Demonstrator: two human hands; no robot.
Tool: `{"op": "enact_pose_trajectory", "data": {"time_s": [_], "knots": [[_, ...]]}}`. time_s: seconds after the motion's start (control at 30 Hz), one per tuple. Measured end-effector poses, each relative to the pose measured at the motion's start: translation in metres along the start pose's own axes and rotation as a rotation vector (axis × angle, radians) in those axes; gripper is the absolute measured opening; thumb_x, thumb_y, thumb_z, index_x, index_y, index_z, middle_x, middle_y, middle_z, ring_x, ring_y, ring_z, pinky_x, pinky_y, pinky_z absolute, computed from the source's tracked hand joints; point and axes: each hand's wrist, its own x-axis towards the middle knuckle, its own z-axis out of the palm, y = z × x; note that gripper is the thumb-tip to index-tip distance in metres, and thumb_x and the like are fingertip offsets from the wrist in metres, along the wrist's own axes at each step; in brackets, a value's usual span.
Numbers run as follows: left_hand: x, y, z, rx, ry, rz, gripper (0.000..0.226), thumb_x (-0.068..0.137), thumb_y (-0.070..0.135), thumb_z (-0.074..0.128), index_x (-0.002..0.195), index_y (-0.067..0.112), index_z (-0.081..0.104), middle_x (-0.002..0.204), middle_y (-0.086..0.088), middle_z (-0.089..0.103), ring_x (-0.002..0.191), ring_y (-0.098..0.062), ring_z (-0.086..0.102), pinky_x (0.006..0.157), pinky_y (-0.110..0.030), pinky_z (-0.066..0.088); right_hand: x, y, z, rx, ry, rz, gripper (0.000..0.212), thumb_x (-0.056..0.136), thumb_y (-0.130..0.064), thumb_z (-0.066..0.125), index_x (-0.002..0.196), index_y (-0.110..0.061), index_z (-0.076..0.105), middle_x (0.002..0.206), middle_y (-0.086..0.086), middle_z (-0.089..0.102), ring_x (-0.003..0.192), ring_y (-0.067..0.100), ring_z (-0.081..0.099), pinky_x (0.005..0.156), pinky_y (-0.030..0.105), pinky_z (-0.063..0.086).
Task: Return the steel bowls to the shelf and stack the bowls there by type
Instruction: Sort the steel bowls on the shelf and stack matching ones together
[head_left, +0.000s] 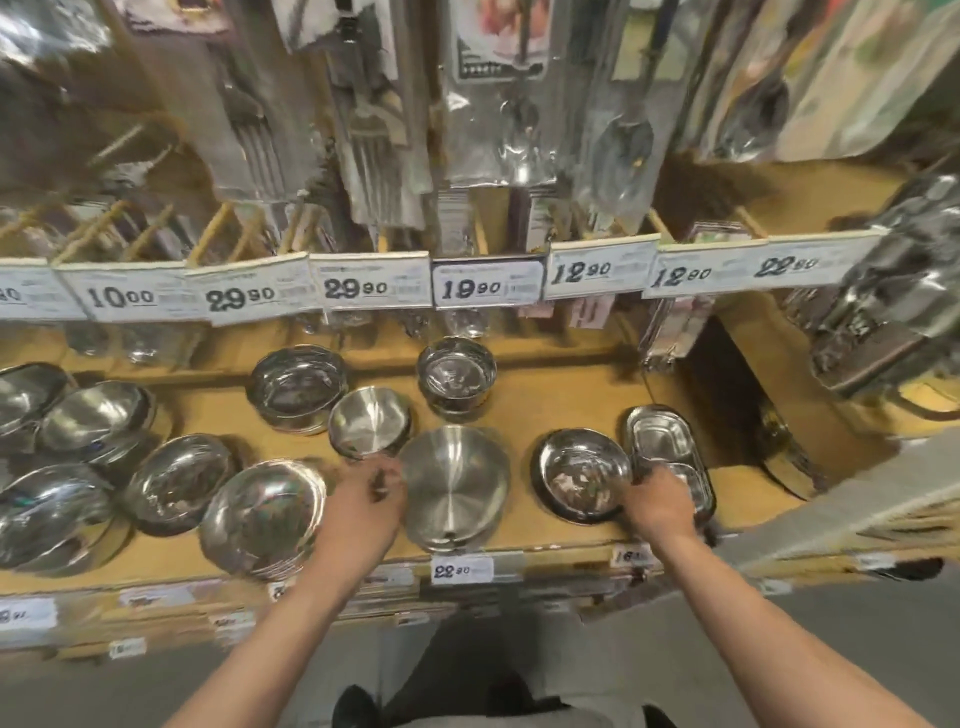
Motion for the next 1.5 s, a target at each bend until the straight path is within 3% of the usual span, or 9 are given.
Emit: {"op": "enact_pose_trajectory", "data": {"time_s": [0.13, 0.33, 0.5, 0.63, 0.77, 1.0, 1.1, 1.27, 1.5], "knots": [[-0.012, 0.006, 0.02, -0.01, -0.023, -0.001, 0.024, 0.096, 0.012, 0.06, 0.092, 0.035, 0.068, 0.09, 0.015, 0.07, 0.072, 0.007, 0.064, 0.059, -0.007, 0.043, 0.005, -0.002, -0.005, -0.135, 0.034, -0.074, 0.038, 0.089, -0.033, 0.075, 0.066, -0.01, 0.054, 0.061, 0.001, 0.056, 0.055, 0.012, 0.05, 0.049, 0.025, 0.037], [-0.019, 0.018, 0.03, -0.022, -0.022, -0.037, 0.02, 0.097, 0.014, 0.058, 0.093, 0.03, 0.07, 0.093, 0.01, 0.073, 0.081, -0.002, 0.066, 0.067, -0.017, 0.047, 0.012, -0.008, -0.017, -0.129, -0.042, -0.165, 0.029, 0.092, -0.023, 0.07, 0.112, -0.004, 0.061, 0.096, 0.014, 0.069, 0.082, 0.027, 0.06, 0.07, 0.03, 0.045], [-0.02, 0.025, 0.041, -0.133, -0.046, -0.106, 0.019, 0.098, 0.008, 0.057, 0.099, 0.021, 0.07, 0.092, 0.003, 0.07, 0.074, -0.013, 0.066, 0.072, -0.031, 0.056, 0.013, -0.004, -0.026, 0.172, -0.049, -0.105, 0.025, 0.087, -0.019, 0.076, 0.107, -0.017, 0.061, 0.081, 0.003, 0.071, 0.052, 0.015, 0.068, 0.049, 0.024, 0.045], [-0.021, 0.036, 0.056, -0.321, -0.195, -0.16, 0.008, 0.1, 0.009, 0.058, 0.102, 0.008, 0.065, 0.093, -0.007, 0.065, 0.079, -0.017, 0.068, 0.07, -0.029, 0.06, 0.005, -0.003, -0.031, 0.56, -0.202, -0.016, 0.038, 0.088, -0.007, 0.074, 0.121, -0.018, 0.059, 0.099, 0.003, 0.068, 0.068, 0.02, 0.076, 0.071, 0.039, 0.063], [-0.023, 0.058, 0.085, -0.382, -0.317, -0.262, 0.035, 0.095, 0.03, 0.07, 0.12, 0.008, 0.06, 0.102, -0.009, 0.069, 0.082, -0.015, 0.074, 0.074, -0.029, 0.063, -0.019, -0.006, -0.037, 0.658, -0.335, -0.072, 0.03, 0.088, -0.007, 0.073, 0.115, -0.017, 0.064, 0.109, 0.007, 0.07, 0.075, 0.019, 0.078, 0.068, 0.031, 0.063], [-0.018, 0.064, 0.098, -0.353, -0.178, -0.318, 0.012, 0.095, 0.004, 0.062, 0.107, 0.003, 0.065, 0.1, -0.013, 0.075, 0.071, -0.018, 0.078, 0.064, -0.024, 0.062, -0.031, 0.001, -0.051, 0.912, -0.537, 0.062, 0.023, 0.092, -0.021, 0.072, 0.112, -0.011, 0.065, 0.101, 0.018, 0.076, 0.091, 0.03, 0.076, 0.066, 0.034, 0.064], [-0.013, 0.061, 0.084, -0.306, -0.126, -0.314, 0.01, 0.092, 0.008, 0.065, 0.101, 0.004, 0.067, 0.083, -0.011, 0.078, 0.062, -0.016, 0.075, 0.055, -0.024, 0.059, -0.026, 0.017, -0.041, 0.736, -0.453, 0.139, 0.016, 0.096, -0.025, 0.066, 0.106, -0.012, 0.063, 0.094, 0.023, 0.073, 0.077, 0.024, 0.077, 0.059, 0.027, 0.062], [-0.003, 0.051, 0.057, -0.366, -0.113, -0.306, 0.008, 0.091, 0.008, 0.067, 0.099, 0.008, 0.067, 0.077, -0.005, 0.079, 0.078, -0.028, 0.078, 0.08, -0.043, 0.063, -0.016, 0.026, 0.0, 0.152, -0.22, -0.014, 0.022, 0.094, -0.027, 0.064, 0.087, -0.007, 0.071, 0.08, 0.008, 0.074, 0.071, 0.023, 0.069, 0.062, 0.03, 0.052], [0.001, 0.039, 0.033, -0.416, -0.039, -0.3, 0.009, 0.091, -0.002, 0.064, 0.098, 0.003, 0.064, 0.067, 0.0, 0.074, 0.066, -0.019, 0.075, 0.069, -0.034, 0.064, -0.006, 0.007, 0.018, 0.198, -0.169, 0.067, 0.022, 0.094, -0.025, 0.067, 0.083, -0.006, 0.069, 0.074, 0.008, 0.074, 0.064, 0.02, 0.069, 0.049, 0.023, 0.043]]}}
